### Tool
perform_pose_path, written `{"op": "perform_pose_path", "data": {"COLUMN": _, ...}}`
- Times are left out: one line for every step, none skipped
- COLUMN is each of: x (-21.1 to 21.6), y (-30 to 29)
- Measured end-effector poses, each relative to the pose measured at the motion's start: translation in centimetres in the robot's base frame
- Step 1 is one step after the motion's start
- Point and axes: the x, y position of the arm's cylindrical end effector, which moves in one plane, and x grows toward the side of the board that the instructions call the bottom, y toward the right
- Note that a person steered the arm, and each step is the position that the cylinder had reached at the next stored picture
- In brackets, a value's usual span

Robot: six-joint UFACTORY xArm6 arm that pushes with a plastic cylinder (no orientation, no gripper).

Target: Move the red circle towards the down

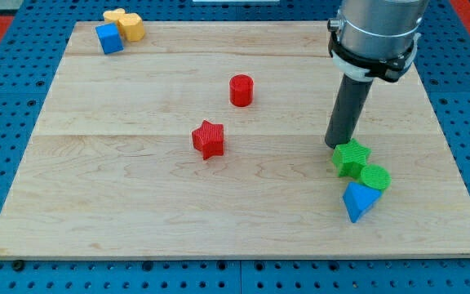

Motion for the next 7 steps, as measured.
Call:
{"op": "perform_pose_path", "data": {"x": 0.6, "y": 0.0}}
{"op": "perform_pose_path", "data": {"x": -1.2, "y": -3.0}}
{"op": "perform_pose_path", "data": {"x": -2.9, "y": -4.4}}
{"op": "perform_pose_path", "data": {"x": -4.7, "y": -8.2}}
{"op": "perform_pose_path", "data": {"x": -5.7, "y": -13.4}}
{"op": "perform_pose_path", "data": {"x": -6.9, "y": -20.2}}
{"op": "perform_pose_path", "data": {"x": -9.7, "y": -22.6}}
